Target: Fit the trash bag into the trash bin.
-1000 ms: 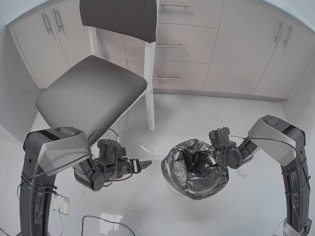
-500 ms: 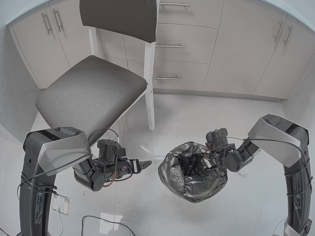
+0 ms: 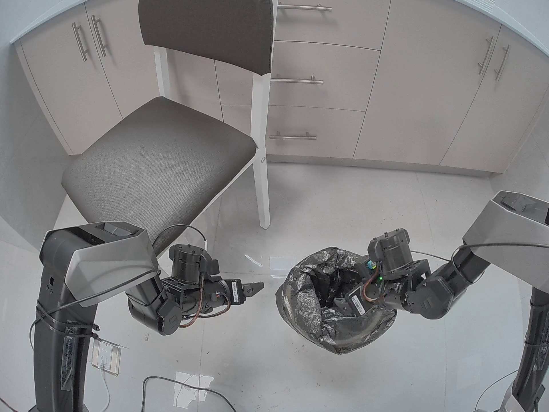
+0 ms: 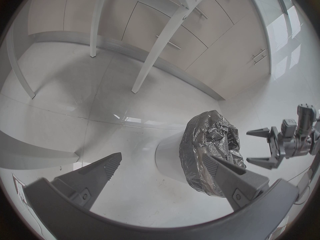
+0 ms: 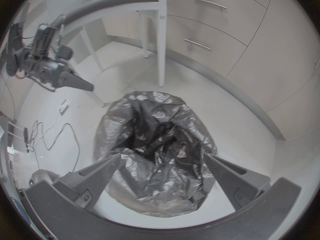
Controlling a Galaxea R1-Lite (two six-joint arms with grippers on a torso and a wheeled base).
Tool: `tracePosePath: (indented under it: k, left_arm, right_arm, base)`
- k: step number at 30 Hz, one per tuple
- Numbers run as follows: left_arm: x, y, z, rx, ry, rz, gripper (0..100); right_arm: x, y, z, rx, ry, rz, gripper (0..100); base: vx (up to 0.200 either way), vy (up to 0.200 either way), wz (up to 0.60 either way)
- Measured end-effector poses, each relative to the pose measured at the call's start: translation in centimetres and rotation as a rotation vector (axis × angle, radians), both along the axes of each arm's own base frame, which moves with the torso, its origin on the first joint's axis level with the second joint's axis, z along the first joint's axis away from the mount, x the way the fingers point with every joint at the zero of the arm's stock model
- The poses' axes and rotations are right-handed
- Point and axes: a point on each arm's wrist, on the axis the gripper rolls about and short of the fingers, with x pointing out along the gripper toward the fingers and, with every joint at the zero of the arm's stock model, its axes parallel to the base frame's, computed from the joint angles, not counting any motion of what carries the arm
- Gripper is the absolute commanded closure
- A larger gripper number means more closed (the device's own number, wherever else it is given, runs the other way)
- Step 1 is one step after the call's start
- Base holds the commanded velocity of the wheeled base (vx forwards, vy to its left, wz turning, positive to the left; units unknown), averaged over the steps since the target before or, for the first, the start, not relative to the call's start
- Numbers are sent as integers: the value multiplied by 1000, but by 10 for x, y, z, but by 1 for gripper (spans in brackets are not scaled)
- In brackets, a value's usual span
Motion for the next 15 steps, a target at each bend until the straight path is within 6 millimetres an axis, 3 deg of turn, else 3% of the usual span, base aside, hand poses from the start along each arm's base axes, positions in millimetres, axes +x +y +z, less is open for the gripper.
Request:
tracePosePath:
  k: [7,15]
  left_arm:
    - [0,0,0,1,0,0,0]
    - [0,0,0,0,-1,0,0]
  right_arm:
    - [-24,0,-10,88,-59,46,0]
    - [-46,-10,-51,66,2,54,0]
  base:
    - [0,0,0]
    - [0,0,0]
